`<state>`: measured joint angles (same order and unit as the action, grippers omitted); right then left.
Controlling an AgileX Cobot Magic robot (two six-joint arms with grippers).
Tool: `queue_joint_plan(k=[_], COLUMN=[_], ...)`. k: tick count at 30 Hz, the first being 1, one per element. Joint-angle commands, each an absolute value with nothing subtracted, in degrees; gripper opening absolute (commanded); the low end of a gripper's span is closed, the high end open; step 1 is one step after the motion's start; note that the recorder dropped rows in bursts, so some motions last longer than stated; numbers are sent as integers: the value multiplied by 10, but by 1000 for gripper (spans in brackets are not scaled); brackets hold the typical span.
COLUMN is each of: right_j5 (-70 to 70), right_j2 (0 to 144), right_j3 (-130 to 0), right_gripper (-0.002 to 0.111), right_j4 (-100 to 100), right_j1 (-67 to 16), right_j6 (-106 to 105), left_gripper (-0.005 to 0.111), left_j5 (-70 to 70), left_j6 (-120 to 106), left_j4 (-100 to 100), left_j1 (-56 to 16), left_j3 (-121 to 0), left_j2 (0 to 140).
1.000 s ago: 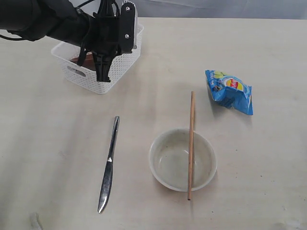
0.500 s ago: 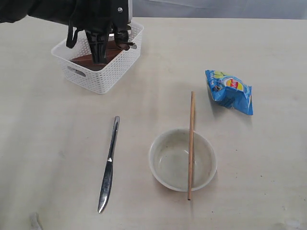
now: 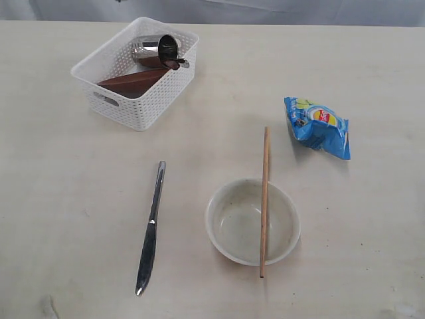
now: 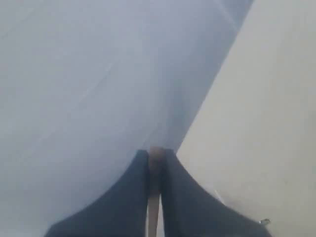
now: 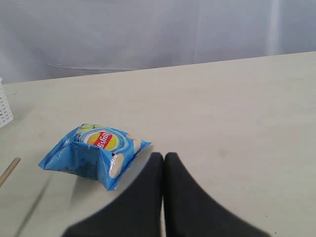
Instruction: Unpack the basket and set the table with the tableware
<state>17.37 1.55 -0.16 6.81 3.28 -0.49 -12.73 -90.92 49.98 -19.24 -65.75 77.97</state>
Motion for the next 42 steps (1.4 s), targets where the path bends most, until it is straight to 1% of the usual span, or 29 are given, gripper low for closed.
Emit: queue_joint_plan(k=[1, 4, 6, 8, 10, 12, 13, 16, 20, 24, 27, 31, 34, 38, 42], right_j5=[170, 170, 170, 170, 170, 170, 170, 170, 170, 170, 170, 170, 170, 170, 170], right_j2=[14, 14, 14, 14, 14, 14, 14, 14, 14, 14, 14, 14, 14, 14, 14], right_j3=[0, 0, 0, 0, 0, 0, 0, 0, 0, 0, 0, 0, 0, 0, 0], right_gripper=[0, 0, 0, 0, 0, 0, 0, 0, 0, 0, 0, 0, 0, 0, 0], right_j4=[67, 67, 67, 67, 67, 67, 67, 67, 67, 67, 67, 67, 67, 67, 67], right_j1=[31, 31, 31, 31, 31, 31, 31, 31, 31, 31, 31, 31, 31, 31, 31], right_j6=[-8, -8, -8, -8, -8, -8, -8, -8, -8, -8, -8, -8, -8, -8, -8], left_gripper=[0, 0, 0, 0, 0, 0, 0, 0, 0, 0, 0, 0, 0, 0, 0], left_j5=[-163, -187, -234, -335, -436, -517, -547, -576, -647, -641, -638, -619, -635, -700, -700], left_j6=[-774, -697, -608, -485, -383, -305, -284, -240, -235, -231, -219, -192, -188, -188, -191], left_j4=[343, 157, 33, -87, -144, -158, -146, -46, 194, 389, 475, 561, 613, 626, 624], left_j1=[-193, -193, -192, -193, -194, -194, -194, -194, -194, -194, -194, -194, -194, -194, -194], left_j3=[-657, -657, -660, -677, -701, -731, -746, -789, -836, -838, -838, -838, -838, -842, -854], left_j2=[728, 714, 710, 720, 738, 758, 765, 772, 791, 826, 870, 923, 967, 1026, 1066])
